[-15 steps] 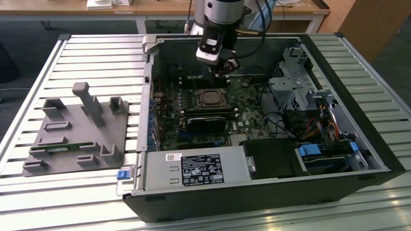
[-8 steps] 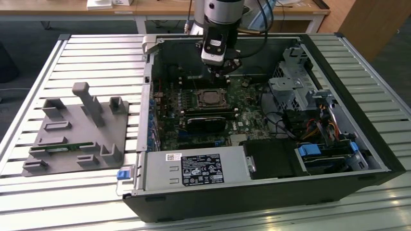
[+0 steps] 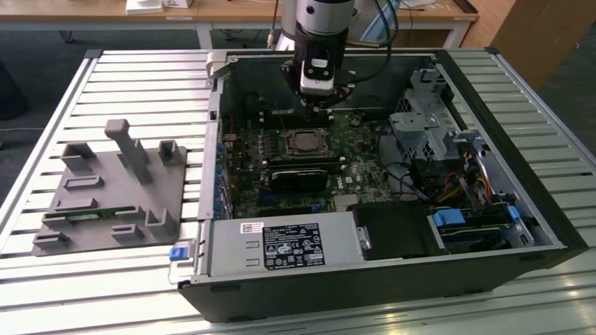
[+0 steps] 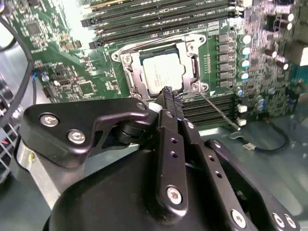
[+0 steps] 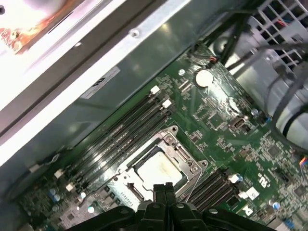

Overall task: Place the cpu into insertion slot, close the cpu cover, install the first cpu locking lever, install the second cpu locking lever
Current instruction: 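Install the first cpu locking lever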

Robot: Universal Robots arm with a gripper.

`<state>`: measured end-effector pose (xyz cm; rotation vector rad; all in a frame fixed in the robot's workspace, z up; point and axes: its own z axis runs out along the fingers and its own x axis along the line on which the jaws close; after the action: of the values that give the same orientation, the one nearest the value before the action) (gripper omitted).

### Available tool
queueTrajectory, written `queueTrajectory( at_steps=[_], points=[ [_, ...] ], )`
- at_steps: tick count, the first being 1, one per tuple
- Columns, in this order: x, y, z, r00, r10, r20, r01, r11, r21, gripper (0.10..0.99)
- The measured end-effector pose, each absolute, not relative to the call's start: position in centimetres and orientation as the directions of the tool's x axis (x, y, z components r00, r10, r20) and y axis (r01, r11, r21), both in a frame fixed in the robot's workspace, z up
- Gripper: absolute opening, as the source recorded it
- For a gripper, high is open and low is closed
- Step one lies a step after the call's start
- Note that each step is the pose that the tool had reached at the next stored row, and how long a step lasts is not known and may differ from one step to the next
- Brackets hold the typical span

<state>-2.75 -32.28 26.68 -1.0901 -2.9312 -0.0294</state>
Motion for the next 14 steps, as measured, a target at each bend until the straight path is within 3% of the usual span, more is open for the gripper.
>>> queueTrajectory(
  at_steps=[14],
  points=[
    [-2.75, -32.29, 26.68, -0.903, 0.429, 0.020, 0.429, 0.903, 0.013, 0.114]
  ],
)
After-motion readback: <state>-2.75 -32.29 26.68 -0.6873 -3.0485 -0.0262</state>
